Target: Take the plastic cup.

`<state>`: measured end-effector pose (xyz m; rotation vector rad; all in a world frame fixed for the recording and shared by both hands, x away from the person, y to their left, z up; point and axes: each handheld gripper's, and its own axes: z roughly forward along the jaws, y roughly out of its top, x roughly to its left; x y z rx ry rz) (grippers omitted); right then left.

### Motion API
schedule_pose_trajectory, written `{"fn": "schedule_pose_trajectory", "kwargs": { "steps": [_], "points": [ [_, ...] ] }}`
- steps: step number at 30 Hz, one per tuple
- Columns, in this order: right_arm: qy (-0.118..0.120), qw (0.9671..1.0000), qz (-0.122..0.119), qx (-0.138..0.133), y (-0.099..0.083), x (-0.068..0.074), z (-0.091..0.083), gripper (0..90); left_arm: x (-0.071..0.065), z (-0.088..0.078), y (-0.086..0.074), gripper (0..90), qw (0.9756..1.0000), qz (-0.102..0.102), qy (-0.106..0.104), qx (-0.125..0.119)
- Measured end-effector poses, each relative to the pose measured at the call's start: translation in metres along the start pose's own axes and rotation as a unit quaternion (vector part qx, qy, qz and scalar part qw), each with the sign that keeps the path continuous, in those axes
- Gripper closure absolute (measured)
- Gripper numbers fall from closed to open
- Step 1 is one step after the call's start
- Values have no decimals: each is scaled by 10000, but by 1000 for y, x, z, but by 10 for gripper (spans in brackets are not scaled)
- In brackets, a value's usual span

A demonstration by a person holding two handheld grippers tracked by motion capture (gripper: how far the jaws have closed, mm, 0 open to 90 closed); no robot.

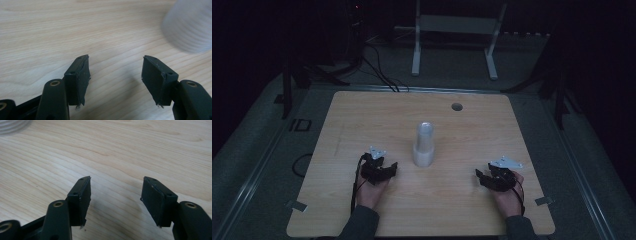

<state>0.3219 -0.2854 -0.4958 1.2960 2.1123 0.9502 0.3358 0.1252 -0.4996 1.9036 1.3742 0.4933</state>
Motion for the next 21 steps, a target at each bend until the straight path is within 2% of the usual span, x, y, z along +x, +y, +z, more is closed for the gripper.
{"fn": "schedule_pose_trajectory", "kwargs": {
  "steps": [1, 4, 5, 9, 12, 15, 17, 21],
  "points": [
    [10, 10000, -16, -12, 0, 1, 0, 422, -2, -2, 1, 400, 9999, 29, -92, -88],
    [21, 10000, 2, -59, 0, 2, -2, 427, -3, -4, 1, 400, 9998, 69, -106, -133],
    [31, 9999, -12, -132, 0, 3, -4, 448, -5, -7, 2, 400, 9995, 193, -143, -221],
    [127, 9991, -94, -390, 4, 11, -14, 468, -11, -12, 4, 395, 9986, 418, -188, -273],
    [188, 9987, -168, -441, 8, 15, -19, 477, -16, -15, 7, 395, 9980, 493, -250, -307],
    [351, 9981, -169, -486, 16, 19, -25, 476, -22, -19, 9, 407, 9958, 659, -411, -482],
    [436, 9971, -277, -551, 23, 24, -32, 467, -26, -22, 11, 414, 9942, 766, -508, -566],
    [510, 9951, -518, -667, 40, 33, -41, 472, -30, -23, 19, 412, 9924, 803, -726, -588]
  ]
}}
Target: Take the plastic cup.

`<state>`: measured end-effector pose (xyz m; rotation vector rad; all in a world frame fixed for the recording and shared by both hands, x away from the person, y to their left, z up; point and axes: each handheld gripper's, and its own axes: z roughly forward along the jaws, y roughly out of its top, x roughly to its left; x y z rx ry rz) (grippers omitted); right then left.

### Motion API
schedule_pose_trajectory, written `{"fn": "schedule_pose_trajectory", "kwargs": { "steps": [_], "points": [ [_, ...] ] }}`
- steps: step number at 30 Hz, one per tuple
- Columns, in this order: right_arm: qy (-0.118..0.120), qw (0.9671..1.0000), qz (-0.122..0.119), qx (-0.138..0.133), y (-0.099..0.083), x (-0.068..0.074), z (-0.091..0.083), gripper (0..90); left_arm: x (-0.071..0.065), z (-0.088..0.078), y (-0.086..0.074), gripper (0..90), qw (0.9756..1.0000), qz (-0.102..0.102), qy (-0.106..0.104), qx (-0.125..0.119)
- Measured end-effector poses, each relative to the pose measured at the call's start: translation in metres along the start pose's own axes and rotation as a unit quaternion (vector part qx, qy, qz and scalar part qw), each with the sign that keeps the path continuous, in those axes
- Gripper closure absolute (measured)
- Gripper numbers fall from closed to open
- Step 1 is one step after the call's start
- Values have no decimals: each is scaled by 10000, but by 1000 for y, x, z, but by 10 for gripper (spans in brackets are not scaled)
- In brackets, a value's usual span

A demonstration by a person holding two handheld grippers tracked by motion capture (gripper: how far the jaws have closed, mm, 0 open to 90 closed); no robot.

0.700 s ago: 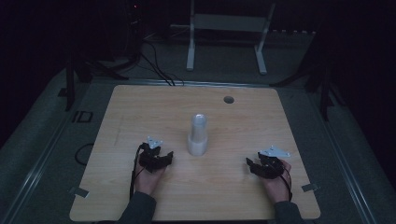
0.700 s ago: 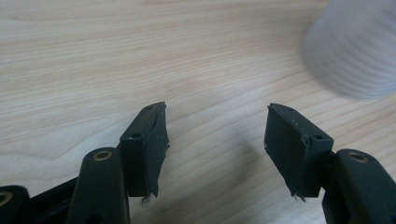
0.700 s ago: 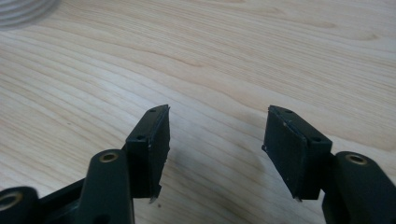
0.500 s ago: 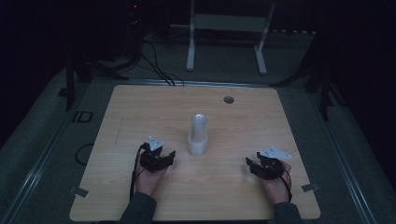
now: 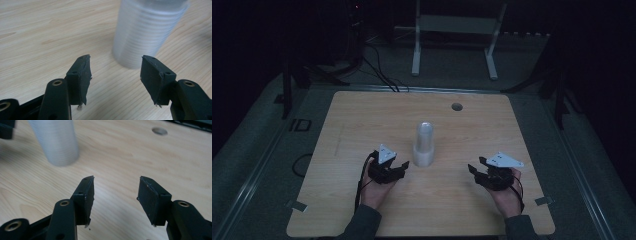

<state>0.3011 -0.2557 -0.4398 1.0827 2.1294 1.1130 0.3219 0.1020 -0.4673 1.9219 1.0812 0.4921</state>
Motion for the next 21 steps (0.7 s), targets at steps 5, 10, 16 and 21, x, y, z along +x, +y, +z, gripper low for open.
{"fn": "schedule_pose_trajectory", "kwargs": {
  "steps": [5, 10, 16, 21],
  "points": [
    [152, 9997, -142, -127, 19, 8, 0, 482, -4, 2, 8, 407, 9998, 113, -124, -61],
    [339, 9989, -183, -263, 36, 13, 2, 473, -10, 7, 16, 365, 9996, 254, -113, 11],
    [496, 9975, -374, -341, 57, 23, 6, 447, -17, 15, 26, 345, 9994, 326, -98, -9],
    [573, 9963, -528, -353, 72, 29, 12, 403, -20, 21, 32, 275, 9992, 364, -163, -84]
  ]
}}
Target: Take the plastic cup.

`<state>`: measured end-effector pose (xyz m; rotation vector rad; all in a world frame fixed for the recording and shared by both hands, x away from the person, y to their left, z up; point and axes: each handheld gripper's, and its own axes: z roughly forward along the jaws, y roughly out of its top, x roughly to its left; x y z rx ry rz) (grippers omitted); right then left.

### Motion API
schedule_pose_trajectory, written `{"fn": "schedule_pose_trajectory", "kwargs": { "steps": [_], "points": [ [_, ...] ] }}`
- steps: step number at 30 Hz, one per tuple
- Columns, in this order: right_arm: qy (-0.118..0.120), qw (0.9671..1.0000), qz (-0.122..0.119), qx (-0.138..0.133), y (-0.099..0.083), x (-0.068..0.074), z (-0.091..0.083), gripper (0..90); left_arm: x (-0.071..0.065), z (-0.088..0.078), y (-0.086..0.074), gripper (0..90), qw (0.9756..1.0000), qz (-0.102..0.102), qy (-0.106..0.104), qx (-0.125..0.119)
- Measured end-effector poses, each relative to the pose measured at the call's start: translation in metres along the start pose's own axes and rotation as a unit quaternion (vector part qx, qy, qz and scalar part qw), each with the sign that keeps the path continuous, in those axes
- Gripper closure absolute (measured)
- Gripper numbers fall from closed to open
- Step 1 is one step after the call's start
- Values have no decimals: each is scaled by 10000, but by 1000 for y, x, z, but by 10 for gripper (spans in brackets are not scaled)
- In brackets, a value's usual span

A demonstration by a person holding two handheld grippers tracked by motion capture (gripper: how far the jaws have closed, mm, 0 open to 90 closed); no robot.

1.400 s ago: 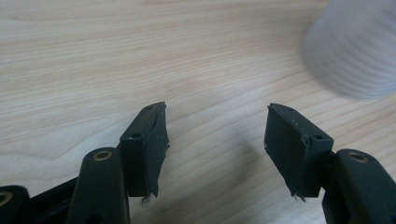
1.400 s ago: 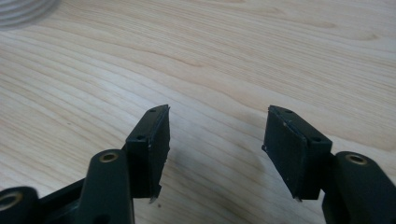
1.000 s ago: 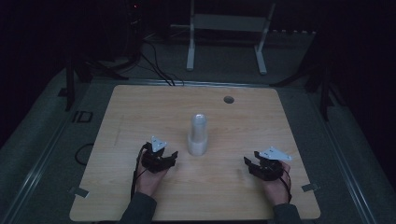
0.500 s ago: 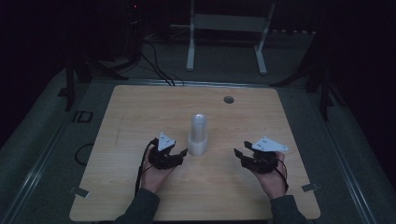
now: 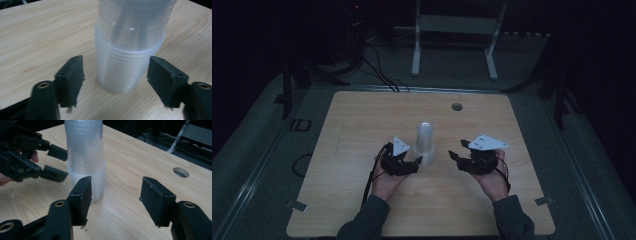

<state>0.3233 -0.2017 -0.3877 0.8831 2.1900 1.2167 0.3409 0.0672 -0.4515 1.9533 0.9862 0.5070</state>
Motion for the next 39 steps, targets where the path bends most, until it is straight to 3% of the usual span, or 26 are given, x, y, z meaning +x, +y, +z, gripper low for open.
{"fn": "schedule_pose_trajectory", "kwargs": {
  "steps": [6, 14, 39],
  "points": [
    [104, 9999, 41, -48, 13, 1, 12, 371, -2, 9, 2, 211, 9998, 3, -176, -78],
    [278, 9995, -42, -133, 30, 9, 26, 363, -2, 15, 5, 177, 9996, -34, -206, -213],
    [568, 9980, 44, -270, 49, 15, 52, 366, -5, 27, 5, 207, 9994, -10, -171, -301]
  ]
}}
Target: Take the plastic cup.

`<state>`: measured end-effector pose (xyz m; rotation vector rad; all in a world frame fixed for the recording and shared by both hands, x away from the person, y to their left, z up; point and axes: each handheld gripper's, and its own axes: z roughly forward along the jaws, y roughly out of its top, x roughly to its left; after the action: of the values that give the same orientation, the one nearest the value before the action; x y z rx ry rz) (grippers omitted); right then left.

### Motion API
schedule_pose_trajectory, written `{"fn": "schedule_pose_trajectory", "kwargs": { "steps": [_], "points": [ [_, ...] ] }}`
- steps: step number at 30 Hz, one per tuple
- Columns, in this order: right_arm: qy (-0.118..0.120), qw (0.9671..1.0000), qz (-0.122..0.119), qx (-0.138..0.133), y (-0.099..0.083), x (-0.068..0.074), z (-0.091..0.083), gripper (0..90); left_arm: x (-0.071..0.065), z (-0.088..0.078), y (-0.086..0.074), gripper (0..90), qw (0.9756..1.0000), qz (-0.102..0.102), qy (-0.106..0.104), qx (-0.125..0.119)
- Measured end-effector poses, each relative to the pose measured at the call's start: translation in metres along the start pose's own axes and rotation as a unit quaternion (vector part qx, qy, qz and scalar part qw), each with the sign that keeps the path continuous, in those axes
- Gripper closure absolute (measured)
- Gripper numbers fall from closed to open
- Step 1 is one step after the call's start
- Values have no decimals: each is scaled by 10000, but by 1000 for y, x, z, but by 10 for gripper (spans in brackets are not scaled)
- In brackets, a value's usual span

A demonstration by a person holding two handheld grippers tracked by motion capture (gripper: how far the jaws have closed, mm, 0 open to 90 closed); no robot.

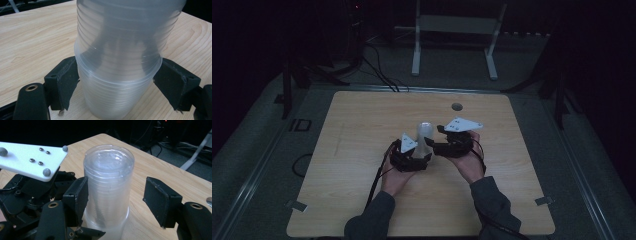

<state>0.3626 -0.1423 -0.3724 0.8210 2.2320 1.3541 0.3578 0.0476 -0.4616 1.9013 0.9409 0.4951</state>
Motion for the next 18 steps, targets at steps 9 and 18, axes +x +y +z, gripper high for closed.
{"fn": "schedule_pose_trajectory", "kwargs": {
  "steps": [9, 18],
  "points": [
    [104, 9999, -58, 15, 8, 4, 11, 346, -1, 0, -1, 210, 10000, 12, 31, -38],
    [172, 9998, 31, -7, 10, 3, 26, 333, -2, 0, -3, 213, 9999, 84, 68, -38]
  ]
}}
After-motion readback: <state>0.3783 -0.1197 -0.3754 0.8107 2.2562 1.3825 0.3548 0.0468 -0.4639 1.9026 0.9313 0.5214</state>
